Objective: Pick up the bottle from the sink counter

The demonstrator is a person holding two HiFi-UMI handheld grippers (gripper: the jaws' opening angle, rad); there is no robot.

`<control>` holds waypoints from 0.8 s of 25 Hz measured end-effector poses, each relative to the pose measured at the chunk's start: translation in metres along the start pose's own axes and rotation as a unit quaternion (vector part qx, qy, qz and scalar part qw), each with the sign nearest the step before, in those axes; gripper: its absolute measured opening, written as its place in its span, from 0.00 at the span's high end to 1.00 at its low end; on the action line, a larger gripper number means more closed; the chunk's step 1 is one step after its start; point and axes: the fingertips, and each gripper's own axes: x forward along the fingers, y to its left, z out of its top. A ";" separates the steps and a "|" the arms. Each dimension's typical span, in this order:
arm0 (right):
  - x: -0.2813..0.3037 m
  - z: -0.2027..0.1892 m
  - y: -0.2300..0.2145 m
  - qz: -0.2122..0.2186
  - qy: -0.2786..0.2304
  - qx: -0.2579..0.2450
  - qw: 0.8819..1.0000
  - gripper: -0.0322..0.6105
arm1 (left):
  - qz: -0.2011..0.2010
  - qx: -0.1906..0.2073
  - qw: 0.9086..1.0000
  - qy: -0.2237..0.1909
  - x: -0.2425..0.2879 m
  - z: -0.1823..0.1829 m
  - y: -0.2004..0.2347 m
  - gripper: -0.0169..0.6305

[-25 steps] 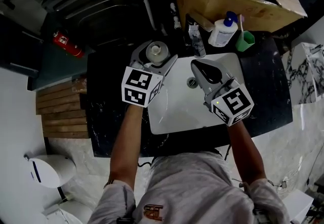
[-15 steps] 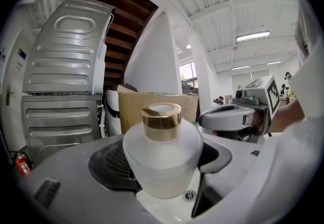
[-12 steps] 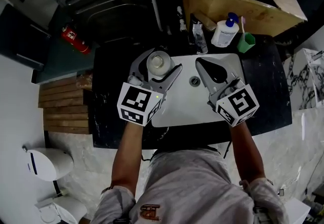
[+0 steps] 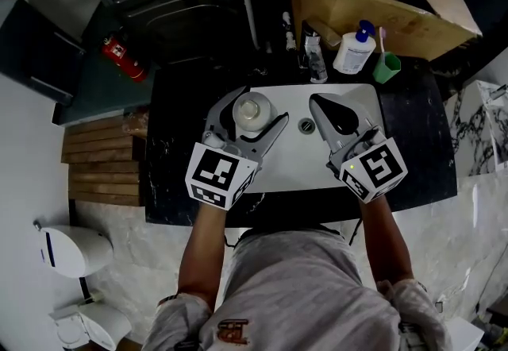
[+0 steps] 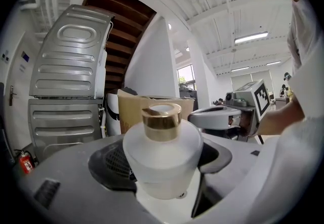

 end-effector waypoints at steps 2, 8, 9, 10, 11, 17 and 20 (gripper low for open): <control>-0.001 0.001 0.004 0.003 -0.001 -0.003 1.000 0.95 | 0.000 0.000 1.000 -0.002 -0.003 0.001 -0.003 0.46; -0.004 0.000 0.012 0.011 0.005 -0.012 1.000 0.95 | -0.004 0.003 1.000 -0.008 -0.007 0.004 -0.009 0.46; -0.005 0.000 0.013 0.011 0.006 -0.013 1.000 0.95 | -0.004 0.003 1.000 -0.009 -0.007 0.005 -0.011 0.46; -0.006 -0.001 0.013 0.012 0.007 -0.013 1.000 0.95 | -0.005 0.004 1.000 -0.009 -0.007 0.005 -0.012 0.46; -0.007 -0.002 0.014 0.012 0.008 -0.013 1.000 0.95 | -0.005 0.004 1.000 -0.009 -0.007 0.005 -0.012 0.46; -0.010 -0.002 0.013 0.013 0.011 -0.015 1.000 0.95 | -0.006 0.006 1.000 -0.008 -0.006 0.005 -0.015 0.46; -0.011 -0.002 0.013 0.012 0.011 -0.016 1.000 0.95 | -0.007 0.008 1.000 -0.008 -0.005 0.005 -0.016 0.46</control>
